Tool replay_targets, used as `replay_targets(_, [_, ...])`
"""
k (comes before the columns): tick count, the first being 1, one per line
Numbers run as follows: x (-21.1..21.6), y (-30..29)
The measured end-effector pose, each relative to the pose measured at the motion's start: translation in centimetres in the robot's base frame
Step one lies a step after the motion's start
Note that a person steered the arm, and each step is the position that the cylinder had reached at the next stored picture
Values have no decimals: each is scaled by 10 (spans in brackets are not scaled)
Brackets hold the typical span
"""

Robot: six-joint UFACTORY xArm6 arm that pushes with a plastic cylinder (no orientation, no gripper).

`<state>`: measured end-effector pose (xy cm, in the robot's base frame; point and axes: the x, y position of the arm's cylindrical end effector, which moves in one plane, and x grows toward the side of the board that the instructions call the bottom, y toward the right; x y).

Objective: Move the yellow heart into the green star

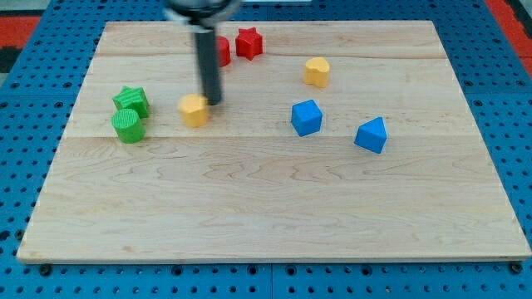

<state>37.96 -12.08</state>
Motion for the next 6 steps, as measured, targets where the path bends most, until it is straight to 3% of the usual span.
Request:
replay_targets(1, [-9, 14])
replay_targets(2, [-37, 88])
replay_targets(4, [-40, 239])
replay_targets(6, [-86, 226])
